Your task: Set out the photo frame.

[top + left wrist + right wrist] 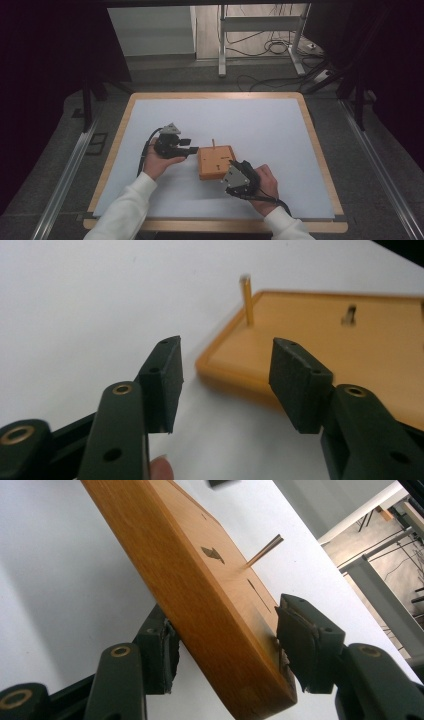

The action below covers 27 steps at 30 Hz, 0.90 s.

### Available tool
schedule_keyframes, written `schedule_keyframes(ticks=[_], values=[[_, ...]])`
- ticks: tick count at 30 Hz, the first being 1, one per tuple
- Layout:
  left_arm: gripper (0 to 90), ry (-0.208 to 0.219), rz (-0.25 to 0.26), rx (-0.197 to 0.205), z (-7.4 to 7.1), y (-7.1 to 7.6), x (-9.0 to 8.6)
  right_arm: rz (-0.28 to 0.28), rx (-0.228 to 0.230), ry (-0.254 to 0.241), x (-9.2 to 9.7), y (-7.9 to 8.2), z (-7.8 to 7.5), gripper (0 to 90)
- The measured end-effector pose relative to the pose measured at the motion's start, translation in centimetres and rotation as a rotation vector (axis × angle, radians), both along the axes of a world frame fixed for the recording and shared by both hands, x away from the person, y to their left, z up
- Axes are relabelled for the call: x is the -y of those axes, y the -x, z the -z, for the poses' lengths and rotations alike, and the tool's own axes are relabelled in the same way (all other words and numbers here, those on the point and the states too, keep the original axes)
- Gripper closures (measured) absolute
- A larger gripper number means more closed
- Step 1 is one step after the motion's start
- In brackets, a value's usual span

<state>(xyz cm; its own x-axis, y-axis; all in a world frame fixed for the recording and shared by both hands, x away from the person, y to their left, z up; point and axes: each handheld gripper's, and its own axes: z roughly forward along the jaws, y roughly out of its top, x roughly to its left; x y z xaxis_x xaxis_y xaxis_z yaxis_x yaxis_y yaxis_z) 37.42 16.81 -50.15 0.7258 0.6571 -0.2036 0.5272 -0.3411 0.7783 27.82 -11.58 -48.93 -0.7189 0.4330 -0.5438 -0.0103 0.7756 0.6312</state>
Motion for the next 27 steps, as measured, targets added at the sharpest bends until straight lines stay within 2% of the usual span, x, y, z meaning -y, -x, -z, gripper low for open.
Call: schedule_keyframes(ticks=[3, 7, 11, 15, 20, 27], values=[[46.4, -0.004, -0.007, -0.005, 0.6, 1.6, -1.6, 0.003, 0.002, 0.008, 0.1, 0.0, -0.1, 44.9], [46.3, -0.015, -0.011, -0.006, 1.1, 3.1, -3.1, 0.006, -0.003, -0.007, 0.3, -0.2, -0.5, 45.8], [46.3, -0.027, -0.019, -0.007, 1.4, 4.2, -3.9, 0.003, -0.015, -0.003, 0.1, -0.6, -1.0, 46.3], [45.9, -0.039, -0.011, 0.006, 1.5, 4.7, -3.8, 0.001, -0.017, 0.012, 0.0, -0.9, -1.5, 47.8], [43.1, -0.069, -0.001, 0.017, 1.6, 4.9, -3.7, 0.006, -0.047, 0.006, 0.1, -1.4, -2.2, 49.1], [40.0, -0.068, -0.011, 0.001, 2.1, 5.1, -3.7, -0.003, -0.085, 0.013, 0.2, -2.3, -3.2, 50.8]])
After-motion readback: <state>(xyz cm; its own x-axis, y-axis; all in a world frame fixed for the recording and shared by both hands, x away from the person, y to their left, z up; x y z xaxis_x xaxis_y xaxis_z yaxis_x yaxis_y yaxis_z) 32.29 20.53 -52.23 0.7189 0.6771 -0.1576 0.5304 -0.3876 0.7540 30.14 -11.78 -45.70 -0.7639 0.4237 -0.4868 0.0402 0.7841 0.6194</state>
